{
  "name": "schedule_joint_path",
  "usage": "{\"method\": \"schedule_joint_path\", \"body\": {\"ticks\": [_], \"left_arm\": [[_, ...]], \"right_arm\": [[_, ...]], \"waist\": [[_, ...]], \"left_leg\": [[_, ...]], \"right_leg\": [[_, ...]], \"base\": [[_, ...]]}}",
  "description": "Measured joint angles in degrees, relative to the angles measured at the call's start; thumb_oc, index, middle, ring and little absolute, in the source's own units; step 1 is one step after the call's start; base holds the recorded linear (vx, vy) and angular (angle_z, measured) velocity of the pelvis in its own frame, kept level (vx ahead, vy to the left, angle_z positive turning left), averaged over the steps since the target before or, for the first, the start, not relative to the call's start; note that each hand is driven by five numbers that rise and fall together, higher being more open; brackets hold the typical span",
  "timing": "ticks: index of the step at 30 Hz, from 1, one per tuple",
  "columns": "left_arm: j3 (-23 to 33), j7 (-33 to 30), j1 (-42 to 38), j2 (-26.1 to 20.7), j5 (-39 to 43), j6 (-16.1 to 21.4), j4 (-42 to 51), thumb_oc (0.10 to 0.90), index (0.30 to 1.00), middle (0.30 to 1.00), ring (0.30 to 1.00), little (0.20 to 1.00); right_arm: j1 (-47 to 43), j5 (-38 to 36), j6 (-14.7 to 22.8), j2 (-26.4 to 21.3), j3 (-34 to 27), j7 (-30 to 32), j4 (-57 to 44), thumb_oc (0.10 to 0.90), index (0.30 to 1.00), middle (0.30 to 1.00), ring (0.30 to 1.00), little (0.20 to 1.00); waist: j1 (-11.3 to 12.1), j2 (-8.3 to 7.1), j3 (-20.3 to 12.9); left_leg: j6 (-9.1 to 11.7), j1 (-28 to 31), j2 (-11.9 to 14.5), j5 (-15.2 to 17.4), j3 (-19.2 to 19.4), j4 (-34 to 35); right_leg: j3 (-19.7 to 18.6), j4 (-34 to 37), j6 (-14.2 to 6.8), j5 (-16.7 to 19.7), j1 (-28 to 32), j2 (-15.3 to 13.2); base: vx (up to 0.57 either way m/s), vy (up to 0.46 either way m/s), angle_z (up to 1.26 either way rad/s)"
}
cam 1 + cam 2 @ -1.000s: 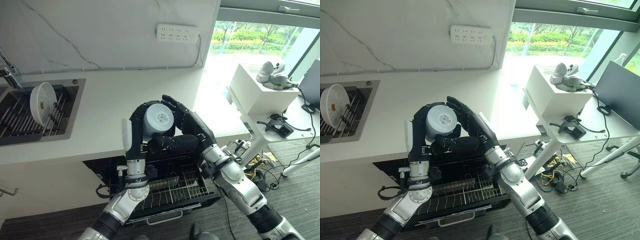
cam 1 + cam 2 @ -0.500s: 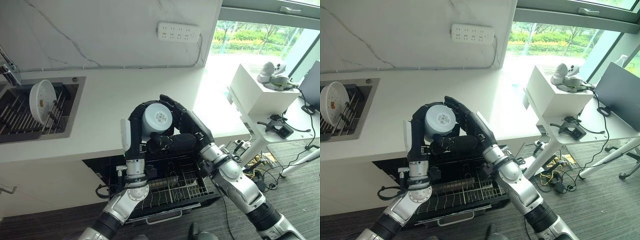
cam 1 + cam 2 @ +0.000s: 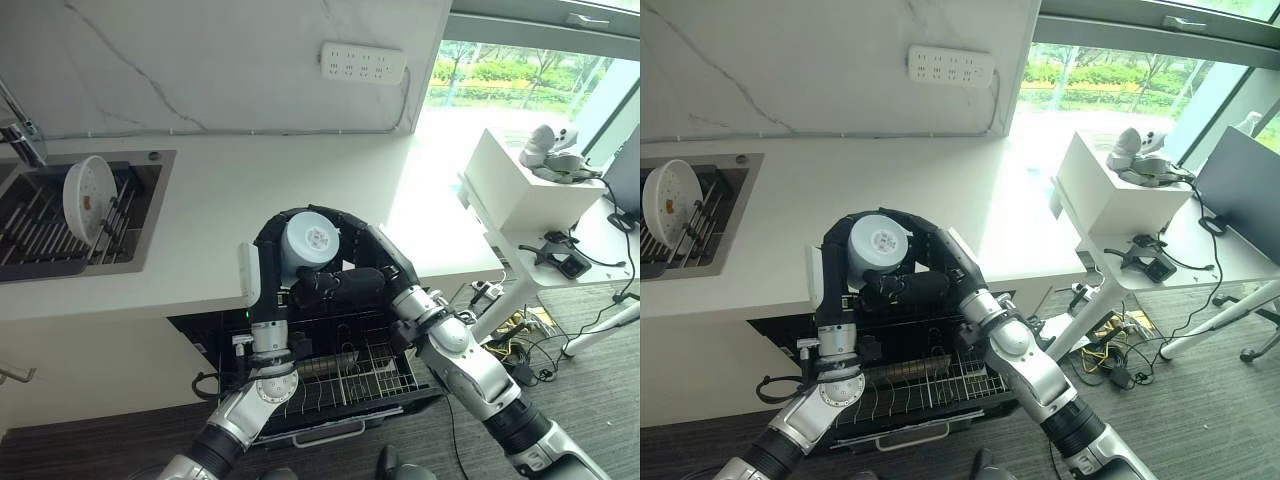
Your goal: Place the dishes in the dishwasher.
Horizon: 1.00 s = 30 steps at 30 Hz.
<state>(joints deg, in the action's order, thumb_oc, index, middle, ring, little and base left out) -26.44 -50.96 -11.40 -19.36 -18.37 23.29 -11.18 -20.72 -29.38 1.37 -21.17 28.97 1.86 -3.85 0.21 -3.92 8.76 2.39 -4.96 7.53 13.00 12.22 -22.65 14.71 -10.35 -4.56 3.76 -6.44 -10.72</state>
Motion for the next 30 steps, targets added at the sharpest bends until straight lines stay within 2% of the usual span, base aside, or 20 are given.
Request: {"method": "schedule_joint_path", "body": {"ticks": [10,12,13,14,18,21,25,27,30], "left_arm": [[-0.5,-0.8,0.0,0.0,0.0,-0.5,0.0,0.406,0.309,0.309,0.309,0.309],[-0.6,-0.8,0.0,0.0,0.0,-0.7,0.0,0.555,0.533,0.533,0.533,0.533],[-0.6,-0.8,0.0,0.0,0.0,-0.7,0.0,0.593,0.589,0.589,0.589,0.589],[-0.7,-0.8,0.0,0.0,-0.1,-0.7,0.0,0.800,0.900,0.900,0.900,0.900],[-1.1,-0.4,-0.1,-0.1,-0.1,-0.7,0.0,0.800,0.900,0.900,0.900,0.900],[-1.5,-0.2,-0.2,-0.1,-0.6,-0.7,0.1,0.800,0.900,0.900,0.900,0.900],[-1.2,-1.6,-0.3,0.0,-1.1,-0.3,1.0,0.800,0.900,0.900,0.900,0.900],[-1.4,-2.5,-0.3,-0.1,-1.1,0.3,1.0,0.800,0.900,0.900,0.900,0.900],[-1.6,-3.4,-0.3,-0.1,-2.2,1.8,1.0,0.800,0.900,0.900,0.900,0.900]], "right_arm": [[0.0,0.0,0.5,0.1,0.5,1.2,0.0,0.400,0.300,0.300,0.300,0.300],[0.0,0.0,0.5,0.1,0.6,1.2,0.0,0.400,0.300,0.300,0.300,0.300],[0.0,0.0,0.5,0.1,0.6,1.2,0.0,0.400,0.300,0.300,0.300,0.300],[0.0,0.0,0.6,0.1,0.6,1.3,0.0,0.400,0.300,0.300,0.300,0.300],[0.0,-0.8,0.7,-0.2,0.5,1.4,0.0,0.400,0.300,0.300,0.300,0.300],[0.0,-7.6,0.2,-1.1,1.0,1.4,0.3,0.400,0.300,0.300,0.300,0.300],[0.4,-26.9,-0.7,1.0,0.7,1.2,4.6,0.400,0.300,0.300,0.300,0.300],[0.9,-33.2,-0.5,1.1,1.1,1.0,6.1,0.400,0.300,0.300,0.300,0.300],[3.8,-43.0,1.2,3.5,1.5,-2.7,7.7,0.400,0.300,0.300,0.300,0.300]], "waist": [[0.0,0.02,0.5],[0.1,-0.05,0.6],[0.1,-0.07,0.6],[0.1,-0.07,0.6],[0.1,0.11,1.0],[0.4,0.86,1.7],[1.0,0.86,1.7],[1.6,0.88,1.7],[1.8,0.88,1.7]], "left_leg": [[0.0,0.0,-0.1,0.0,-0.1,0.2],[0.0,-0.1,-0.1,0.0,-0.1,0.2],[0.0,-0.1,-0.2,0.0,-0.1,0.3],[0.0,0.0,-0.2,0.0,-0.2,0.4],[0.0,0.1,-0.4,0.0,-0.8,0.6],[-0.1,0.2,-0.6,-0.1,-1.6,0.6],[0.0,0.2,-0.7,-0.1,-1.6,0.8],[0.0,0.2,-0.7,-0.1,-1.7,0.8],[0.0,0.4,-1.0,-0.3,-2.8,0.8]], "right_leg": [[0.0,0.0,-0.1,-0.1,0.0,-0.1],[0.0,0.0,-0.1,-0.2,0.0,-0.1],[0.0,0.0,-0.1,-0.2,0.1,-0.1],[0.0,0.0,-0.2,-0.3,0.1,-0.1],[0.0,0.1,-0.3,-0.6,0.7,-0.2],[0.0,0.2,-0.4,-0.8,1.1,-0.2],[0.0,0.2,-0.4,-0.9,1.4,-0.2],[0.0,0.2,-0.4,-0.9,1.4,-0.2],[0.0,0.3,-0.7,-1.2,2.0,-0.3]], "base": [[0.00,0.000,0.00],[0.00,0.000,0.00],[0.00,0.000,0.00],[0.00,0.000,0.00],[0.01,-0.005,0.10],[0.01,-0.004,0.15],[0.00,0.000,0.00],[0.01,-0.008,0.02],[0.00,-0.014,0.19]]}}
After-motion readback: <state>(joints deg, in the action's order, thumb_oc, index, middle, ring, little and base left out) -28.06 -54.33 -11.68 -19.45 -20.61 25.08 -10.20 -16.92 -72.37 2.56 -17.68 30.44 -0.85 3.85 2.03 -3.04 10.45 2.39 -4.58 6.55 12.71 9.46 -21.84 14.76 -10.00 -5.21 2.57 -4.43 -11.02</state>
